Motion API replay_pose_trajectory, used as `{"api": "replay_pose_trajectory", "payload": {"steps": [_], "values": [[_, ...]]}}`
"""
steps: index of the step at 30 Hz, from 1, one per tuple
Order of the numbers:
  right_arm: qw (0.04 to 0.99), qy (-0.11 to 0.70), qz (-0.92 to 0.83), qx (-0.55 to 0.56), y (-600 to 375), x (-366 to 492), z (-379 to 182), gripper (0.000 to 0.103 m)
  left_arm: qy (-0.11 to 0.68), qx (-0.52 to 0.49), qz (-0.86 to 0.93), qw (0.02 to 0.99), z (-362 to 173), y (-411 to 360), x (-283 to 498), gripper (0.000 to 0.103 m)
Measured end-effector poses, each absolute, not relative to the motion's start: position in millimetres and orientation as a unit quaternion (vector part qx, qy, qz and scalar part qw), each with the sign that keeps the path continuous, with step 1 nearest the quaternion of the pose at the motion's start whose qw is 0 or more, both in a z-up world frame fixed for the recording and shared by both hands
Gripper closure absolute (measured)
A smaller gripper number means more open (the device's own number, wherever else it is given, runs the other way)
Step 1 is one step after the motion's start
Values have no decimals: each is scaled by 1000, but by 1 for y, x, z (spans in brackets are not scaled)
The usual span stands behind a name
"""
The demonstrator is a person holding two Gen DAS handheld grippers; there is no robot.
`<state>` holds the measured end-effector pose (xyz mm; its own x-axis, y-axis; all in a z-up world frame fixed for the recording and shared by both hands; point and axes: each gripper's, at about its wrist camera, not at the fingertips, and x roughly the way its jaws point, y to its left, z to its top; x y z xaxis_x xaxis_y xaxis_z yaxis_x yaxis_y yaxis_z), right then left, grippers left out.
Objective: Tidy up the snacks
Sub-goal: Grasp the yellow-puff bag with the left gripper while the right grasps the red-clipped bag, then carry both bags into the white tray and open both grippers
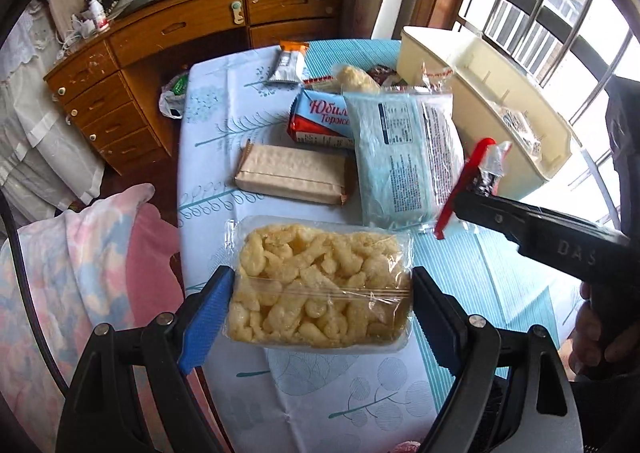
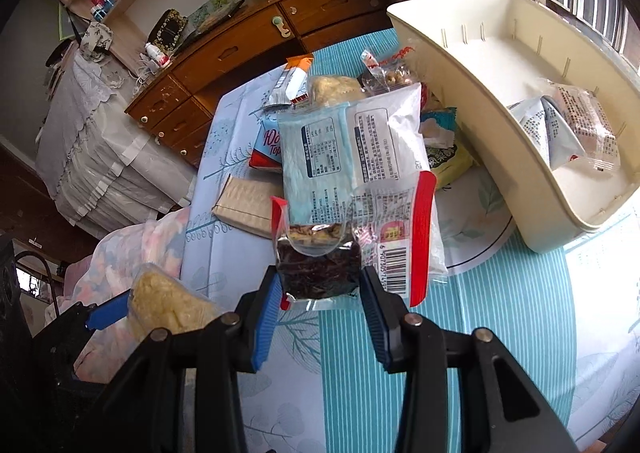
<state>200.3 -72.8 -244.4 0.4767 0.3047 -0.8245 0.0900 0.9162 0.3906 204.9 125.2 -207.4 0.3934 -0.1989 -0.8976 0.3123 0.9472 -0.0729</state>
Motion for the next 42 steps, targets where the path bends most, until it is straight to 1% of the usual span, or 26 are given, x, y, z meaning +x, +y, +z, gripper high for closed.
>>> {"api": "replay_pose_trajectory", "payload": {"steps": [16, 27, 42], "values": [[851, 493, 107, 148, -123, 165, -192, 63, 479, 10, -115, 870, -143, 75, 183, 17], [871, 468, 110, 102, -185, 162, -169, 63, 472, -5, -127, 872, -132, 4, 183, 17], [899, 422, 105, 47, -264, 167, -157, 62, 435, 3, -154, 887, -113, -107, 201, 17]]}}
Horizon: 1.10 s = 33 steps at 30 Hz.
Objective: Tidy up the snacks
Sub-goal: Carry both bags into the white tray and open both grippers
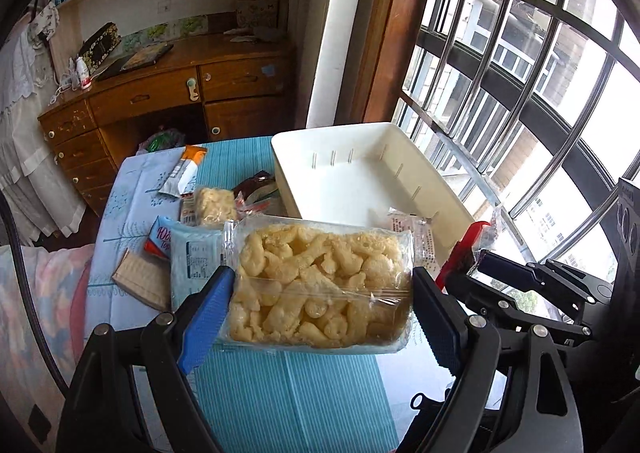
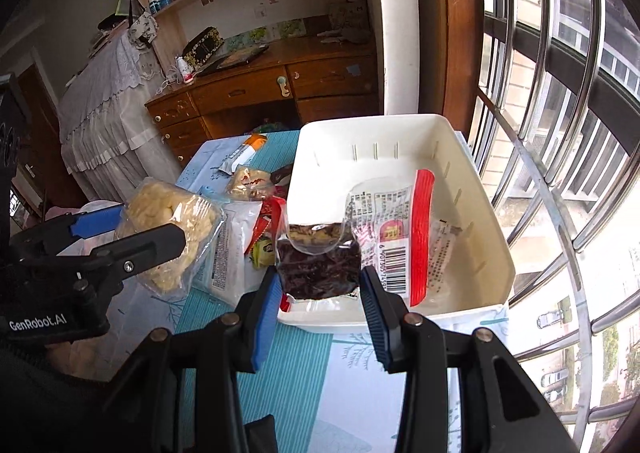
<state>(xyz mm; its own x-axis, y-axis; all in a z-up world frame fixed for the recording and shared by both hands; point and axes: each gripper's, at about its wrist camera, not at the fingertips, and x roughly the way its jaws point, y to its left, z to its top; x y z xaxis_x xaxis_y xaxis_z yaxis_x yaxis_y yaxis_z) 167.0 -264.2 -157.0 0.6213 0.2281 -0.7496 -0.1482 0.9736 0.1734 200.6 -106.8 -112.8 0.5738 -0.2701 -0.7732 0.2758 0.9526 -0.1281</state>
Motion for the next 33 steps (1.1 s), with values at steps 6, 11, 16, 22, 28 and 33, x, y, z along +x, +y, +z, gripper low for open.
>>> {"api": "replay_pose_trajectory", "payload": {"steps": [6, 11, 16, 22, 28, 33], "values": [[908, 406, 96, 31, -285, 172, -157, 62, 433, -5, -161, 887, -117, -135, 212, 17], [911, 402, 88, 17, -300, 179, -162, 62, 438, -18, -163, 884, -124, -153, 221, 17], [910, 406, 82, 6, -311, 186, -167, 62, 449, -25, -168, 877, -133, -167, 228, 16], [906, 418, 73, 11, -321, 192, -174, 62, 449, -23, -176, 876, -134, -177, 232, 15], [900, 431, 61, 21, -329, 197, -181, 61, 455, -32, -184, 871, -136, -179, 233, 14], [898, 435, 52, 31, -332, 195, -182, 41, 461, -40, -185, 867, -136, -175, 232, 8]]}}
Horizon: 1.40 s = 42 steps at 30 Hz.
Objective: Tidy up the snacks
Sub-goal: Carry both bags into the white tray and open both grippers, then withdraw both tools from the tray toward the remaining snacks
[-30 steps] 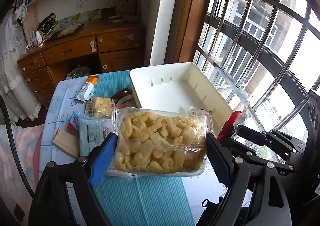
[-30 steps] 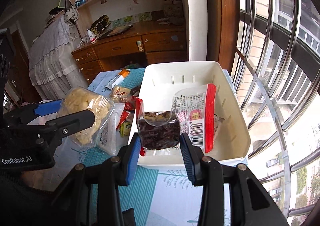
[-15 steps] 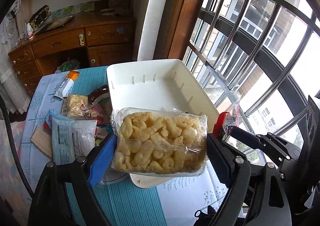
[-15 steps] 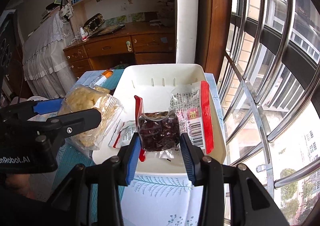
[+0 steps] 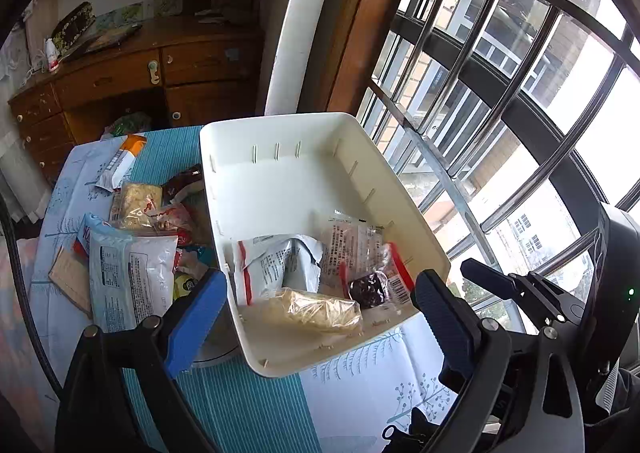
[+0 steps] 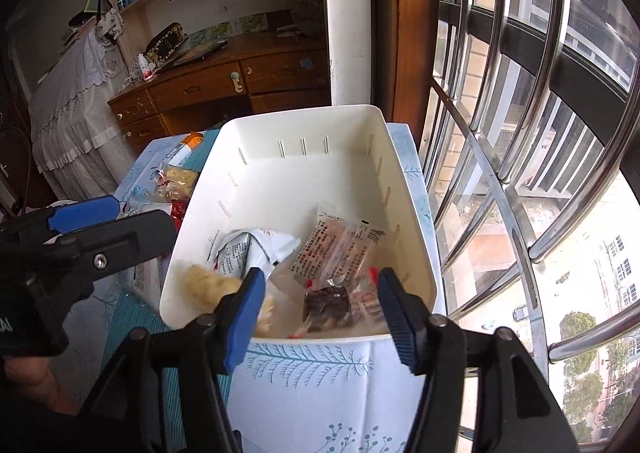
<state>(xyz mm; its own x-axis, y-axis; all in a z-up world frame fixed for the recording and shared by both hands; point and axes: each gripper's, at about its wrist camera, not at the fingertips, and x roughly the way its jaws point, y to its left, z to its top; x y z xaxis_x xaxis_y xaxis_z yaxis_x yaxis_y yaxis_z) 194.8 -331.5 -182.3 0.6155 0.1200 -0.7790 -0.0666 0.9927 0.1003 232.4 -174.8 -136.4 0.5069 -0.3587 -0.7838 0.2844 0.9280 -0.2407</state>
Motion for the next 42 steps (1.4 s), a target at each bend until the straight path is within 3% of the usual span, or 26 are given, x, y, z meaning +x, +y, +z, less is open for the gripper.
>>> {"api": "replay_pose_trajectory", "payload": {"steps": [13, 28, 30, 32, 39, 42], "values": [[881, 463, 60, 76, -319, 183, -192, 41, 465, -55, -164, 868, -134, -128, 216, 8], [836, 535, 59, 102, -259, 178, -219, 39, 486, -96, -75, 865, -142, -6, 199, 8], [832, 542, 52, 109, -249, 178, -221, 34, 489, -96, -66, 865, -142, 12, 199, 8], [829, 545, 41, 116, -240, 178, -221, 21, 492, -95, -60, 863, -142, 31, 199, 8], [822, 554, 10, 133, -200, 175, -227, 18, 517, -84, -35, 851, -148, 87, 205, 7], [819, 555, -3, 147, -183, 175, -232, 10, 528, -92, -34, 843, -148, 111, 210, 7]]}}
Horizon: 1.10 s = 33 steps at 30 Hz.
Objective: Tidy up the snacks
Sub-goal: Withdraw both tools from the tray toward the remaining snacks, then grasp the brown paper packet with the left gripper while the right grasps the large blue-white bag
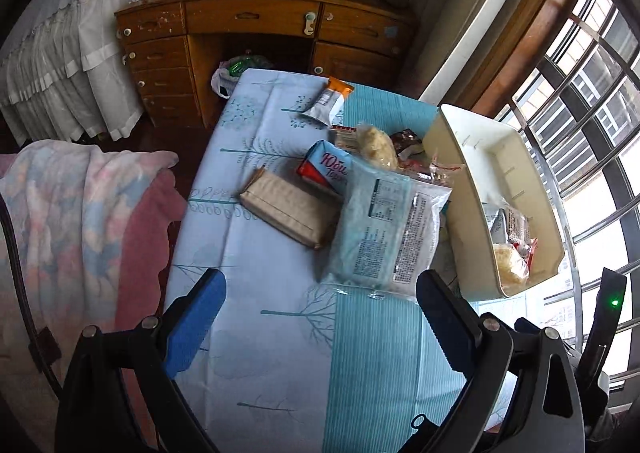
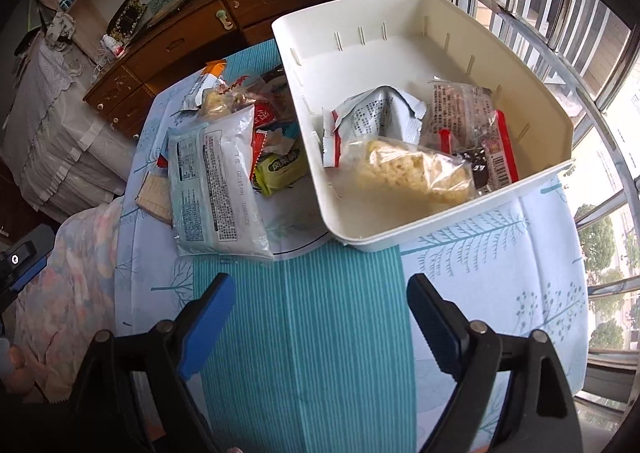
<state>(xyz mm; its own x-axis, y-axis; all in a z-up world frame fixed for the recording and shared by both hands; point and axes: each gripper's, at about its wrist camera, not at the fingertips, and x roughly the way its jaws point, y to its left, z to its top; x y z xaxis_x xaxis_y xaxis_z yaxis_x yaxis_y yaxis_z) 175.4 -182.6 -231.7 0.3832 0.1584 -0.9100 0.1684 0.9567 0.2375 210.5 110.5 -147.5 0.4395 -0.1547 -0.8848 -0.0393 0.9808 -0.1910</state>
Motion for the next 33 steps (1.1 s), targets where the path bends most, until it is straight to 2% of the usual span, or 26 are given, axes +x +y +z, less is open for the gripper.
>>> {"api": "replay_pose_trajectory", "payload": {"steps": [17, 33], "values": [[816, 547, -58, 180, -95, 193, -249, 7, 586, -100, -59, 802, -159, 180, 277, 7], [846, 524, -47, 89, -60, 235, -255, 0, 682, -162, 27, 713, -234, 177, 339, 4]]}}
